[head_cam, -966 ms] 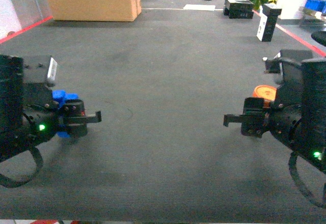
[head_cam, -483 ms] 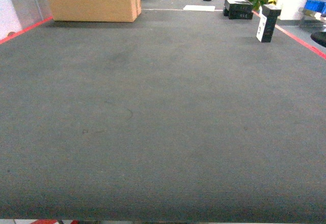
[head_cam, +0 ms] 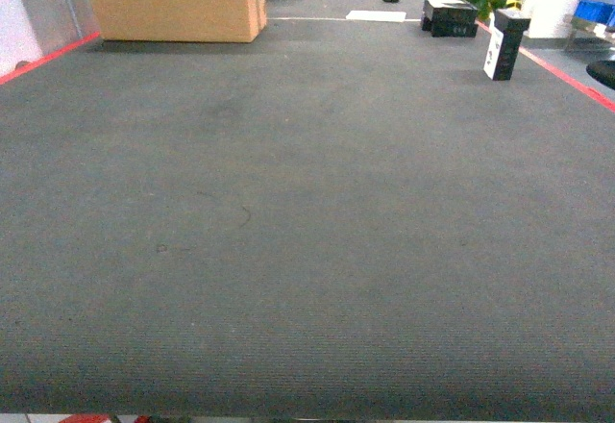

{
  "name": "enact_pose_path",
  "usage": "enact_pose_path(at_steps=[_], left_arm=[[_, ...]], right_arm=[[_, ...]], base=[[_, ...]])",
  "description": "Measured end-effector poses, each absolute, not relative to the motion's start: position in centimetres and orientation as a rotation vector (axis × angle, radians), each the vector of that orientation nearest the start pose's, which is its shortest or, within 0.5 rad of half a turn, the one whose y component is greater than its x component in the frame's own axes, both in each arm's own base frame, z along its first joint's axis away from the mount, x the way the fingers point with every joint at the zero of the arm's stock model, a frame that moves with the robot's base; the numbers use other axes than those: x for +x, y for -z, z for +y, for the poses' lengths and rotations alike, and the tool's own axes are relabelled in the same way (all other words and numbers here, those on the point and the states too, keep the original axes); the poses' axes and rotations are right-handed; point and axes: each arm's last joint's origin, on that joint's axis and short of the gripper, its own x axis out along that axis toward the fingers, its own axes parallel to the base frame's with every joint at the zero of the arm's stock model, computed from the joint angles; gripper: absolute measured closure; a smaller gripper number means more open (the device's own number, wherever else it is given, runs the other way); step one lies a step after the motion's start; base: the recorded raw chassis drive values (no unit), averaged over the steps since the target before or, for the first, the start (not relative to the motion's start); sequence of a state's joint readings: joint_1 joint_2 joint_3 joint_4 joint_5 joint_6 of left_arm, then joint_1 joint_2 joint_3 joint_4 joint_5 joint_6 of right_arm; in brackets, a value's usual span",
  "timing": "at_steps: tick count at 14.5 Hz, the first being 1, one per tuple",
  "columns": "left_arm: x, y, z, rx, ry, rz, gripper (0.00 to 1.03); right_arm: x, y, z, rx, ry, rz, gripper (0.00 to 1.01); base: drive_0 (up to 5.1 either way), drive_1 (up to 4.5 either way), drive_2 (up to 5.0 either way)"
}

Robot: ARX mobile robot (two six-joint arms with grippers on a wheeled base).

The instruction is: Sort blue parts and orange caps into right shelf containers

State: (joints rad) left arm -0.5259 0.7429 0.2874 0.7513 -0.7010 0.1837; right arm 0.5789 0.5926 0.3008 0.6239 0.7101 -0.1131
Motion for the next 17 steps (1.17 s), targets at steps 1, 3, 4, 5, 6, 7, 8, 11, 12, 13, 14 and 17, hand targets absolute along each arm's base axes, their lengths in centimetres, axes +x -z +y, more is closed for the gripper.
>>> enact_pose_path(at_steps=[1,3,4,5,6,7,8,11,12,13,14,17], left_arm=[[14.7,-25.3,-6.5,0.022,-0.183,-0.212,0.59],[14.7,-25.2,-6.5,0.024,-0.177,-0.21,0.59],[14.7,-25.3,-6.4,0.039,-0.153,-0.168,0.59],[14.5,-25.3,-5.7,0.05,-0.059,-0.094,0.59],[14.0,-24.5,-4.8,0.037,-0.027,-0.042,0.59],[13.6,-23.1,-4.0,0.03,-0.016,-0.003,0.59],[13.3,-22.1,-3.5,0.027,-0.009,0.011,0.59],[12.6,-20.4,-2.2,0.009,-0.003,0.01,0.59],[12.3,-20.0,-1.8,0.006,-0.005,0.001,0.59],[12.1,-19.6,-1.5,0.007,-0.005,0.002,0.59],[12.0,-19.2,-1.3,0.008,-0.006,0.009,0.59],[11.5,-18.4,0.0,0.005,-0.008,0.006,0.6]], right_arm=[[12.6,-26.7,6.0,0.089,0.164,-0.252,0.6],[12.7,-26.5,6.0,0.08,0.164,-0.239,0.6],[12.7,-26.4,5.7,0.01,0.086,-0.142,0.6],[12.3,-25.9,4.9,-0.008,0.03,-0.076,0.6],[12.0,-24.7,4.1,-0.018,0.024,-0.028,0.6],[11.9,-23.1,3.5,-0.022,0.018,0.007,0.6],[11.8,-22.2,3.1,-0.022,0.007,0.016,0.6],[11.3,-20.7,1.8,-0.014,0.008,-0.002,0.6],[11.2,-20.1,1.5,-0.015,0.008,0.002,0.6],[11.1,-19.5,1.3,-0.015,0.005,0.01,0.6],[11.0,-19.2,1.1,-0.015,0.004,0.009,0.6],[10.4,-18.3,-0.2,-0.008,0.029,0.033,0.6]], base=[[0.0,0.0,0.0],[0.0,0.0,0.0],[0.0,0.0,0.0],[0.0,0.0,0.0],[0.0,0.0,0.0],[0.0,0.0,0.0],[0.0,0.0,0.0],[0.0,0.0,0.0],[0.0,0.0,0.0],[0.0,0.0,0.0],[0.0,0.0,0.0],[0.0,0.0,0.0]])
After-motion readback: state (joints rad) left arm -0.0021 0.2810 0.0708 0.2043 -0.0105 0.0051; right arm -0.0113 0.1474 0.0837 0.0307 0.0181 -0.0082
